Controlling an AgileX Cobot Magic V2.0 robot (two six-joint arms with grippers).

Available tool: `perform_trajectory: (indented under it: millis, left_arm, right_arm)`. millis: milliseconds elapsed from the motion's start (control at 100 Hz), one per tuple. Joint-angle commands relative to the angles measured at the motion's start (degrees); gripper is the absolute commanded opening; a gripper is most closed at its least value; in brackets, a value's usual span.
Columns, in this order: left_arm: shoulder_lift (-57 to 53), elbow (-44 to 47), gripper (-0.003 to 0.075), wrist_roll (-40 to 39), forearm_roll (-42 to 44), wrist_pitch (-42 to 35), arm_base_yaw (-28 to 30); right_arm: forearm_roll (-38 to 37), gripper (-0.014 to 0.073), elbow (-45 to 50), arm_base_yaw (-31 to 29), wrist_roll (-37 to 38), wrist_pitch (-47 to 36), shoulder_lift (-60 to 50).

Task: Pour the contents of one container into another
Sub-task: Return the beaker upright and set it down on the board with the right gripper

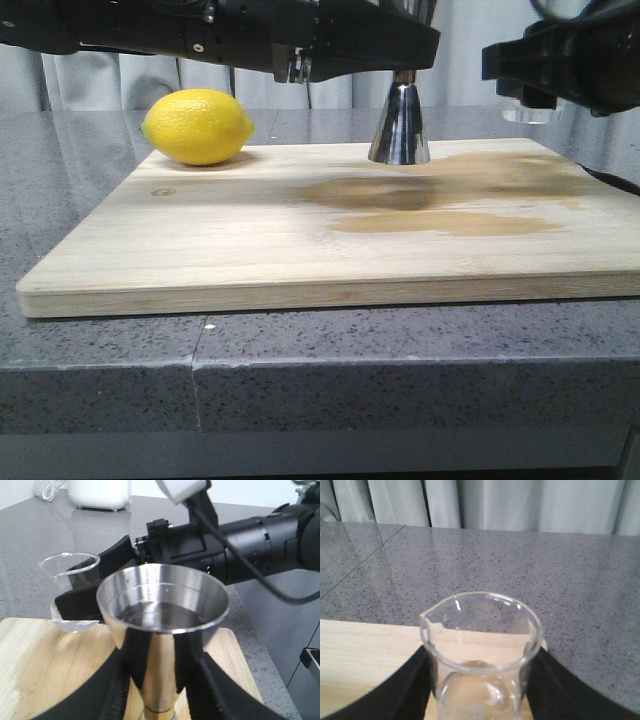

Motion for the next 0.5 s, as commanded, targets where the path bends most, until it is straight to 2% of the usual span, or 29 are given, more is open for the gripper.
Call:
perform_trajectory:
  millis: [0,490]
  left_arm:
    - [-3.05,-1.42,0.0178,-0.02,-4.39,5.68,-0.34]
    - [-3.05,-1.42,0.0178,-0.02,-4.39,5.68,-0.34]
  right_arm:
    - [-1.85,0.0318,-1.35,0.13,0.24,-8.53,0.12]
    - [-2.74,0.0318,-1.46,0.13,0.54,-11.85,7.45]
